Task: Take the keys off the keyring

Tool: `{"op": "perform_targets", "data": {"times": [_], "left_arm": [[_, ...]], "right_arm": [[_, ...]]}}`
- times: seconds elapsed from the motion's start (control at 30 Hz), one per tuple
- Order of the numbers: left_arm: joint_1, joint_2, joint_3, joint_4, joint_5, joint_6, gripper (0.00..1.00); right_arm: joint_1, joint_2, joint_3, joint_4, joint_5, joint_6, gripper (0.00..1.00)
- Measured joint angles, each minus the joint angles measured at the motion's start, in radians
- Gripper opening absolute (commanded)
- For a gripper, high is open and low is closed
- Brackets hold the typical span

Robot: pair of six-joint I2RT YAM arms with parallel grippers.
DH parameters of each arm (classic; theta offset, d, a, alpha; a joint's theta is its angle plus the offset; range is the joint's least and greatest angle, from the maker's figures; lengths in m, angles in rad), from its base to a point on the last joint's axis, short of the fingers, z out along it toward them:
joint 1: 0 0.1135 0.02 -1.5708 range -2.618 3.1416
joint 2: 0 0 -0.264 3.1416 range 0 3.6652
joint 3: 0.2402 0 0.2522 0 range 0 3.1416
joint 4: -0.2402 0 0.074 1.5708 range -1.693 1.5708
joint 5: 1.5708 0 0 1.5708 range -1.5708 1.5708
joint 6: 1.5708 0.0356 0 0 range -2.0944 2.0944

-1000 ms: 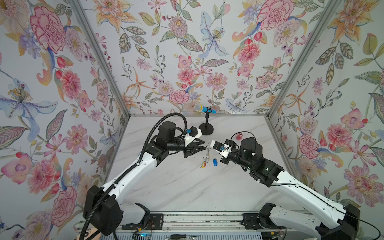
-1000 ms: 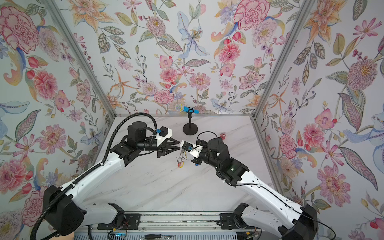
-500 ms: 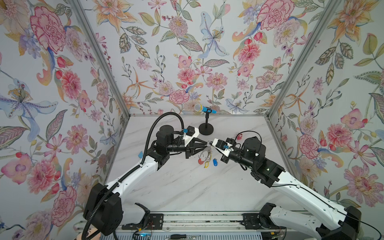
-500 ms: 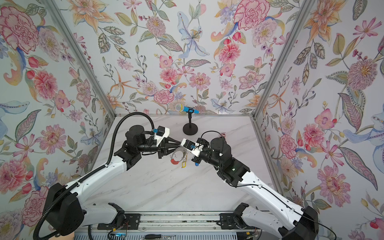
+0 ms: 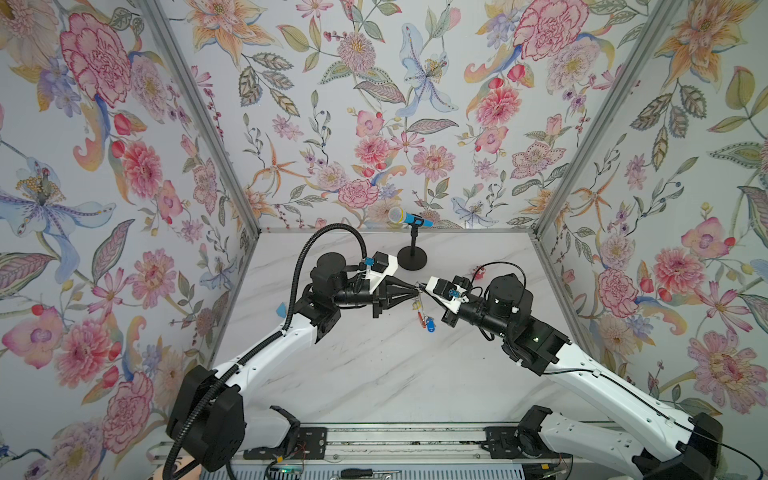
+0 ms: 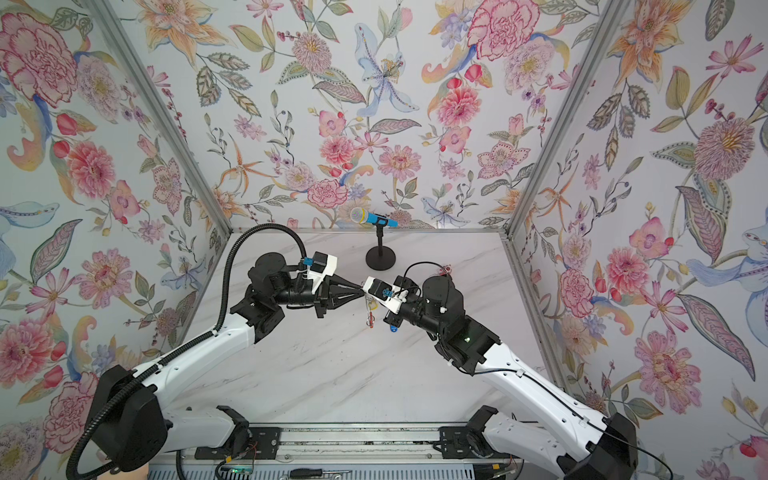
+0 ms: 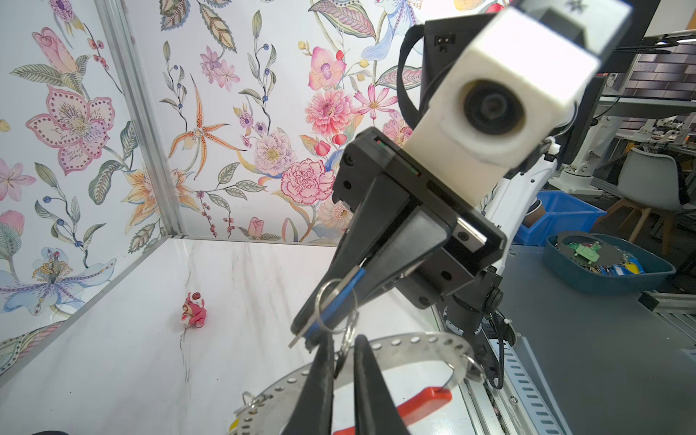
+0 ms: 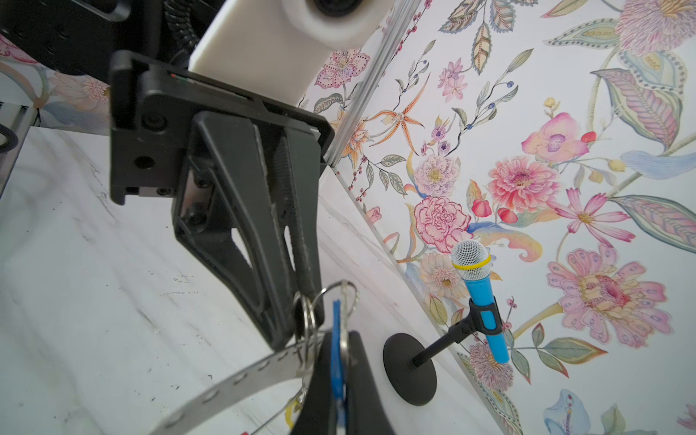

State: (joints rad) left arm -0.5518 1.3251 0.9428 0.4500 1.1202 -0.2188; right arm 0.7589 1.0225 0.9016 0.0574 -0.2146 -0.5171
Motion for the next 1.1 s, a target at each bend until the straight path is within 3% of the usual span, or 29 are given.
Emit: {"op": "perform_targets", "data": {"times": [0.13, 0.37, 0.77, 1.1], "left_arm": [[-0.001, 0.0, -0.001, 0.001, 0.003, -0.005, 0.0], [-0.002, 0.0, 0.013, -0.058, 0.0, 0.053, 0.0], [-0.036, 0.059, 0.287, -0.67, -0.134, 0.485, 0.0], [-0.039, 0.154, 0.412, -0.934, -0.217, 0.617, 0.0]], "right_arm": [[-0.005, -0.002, 0.0, 0.002, -0.006, 0.003, 0.0], [-0.014, -0.005, 0.0, -0.014, -0.014, 0.002, 0.0], [0.004, 0.052, 0.098, -0.192, 0.084, -0.109, 0.0], [0.073, 0.138, 0.134, -0.272, 0.29, -0.229, 0.0]]}}
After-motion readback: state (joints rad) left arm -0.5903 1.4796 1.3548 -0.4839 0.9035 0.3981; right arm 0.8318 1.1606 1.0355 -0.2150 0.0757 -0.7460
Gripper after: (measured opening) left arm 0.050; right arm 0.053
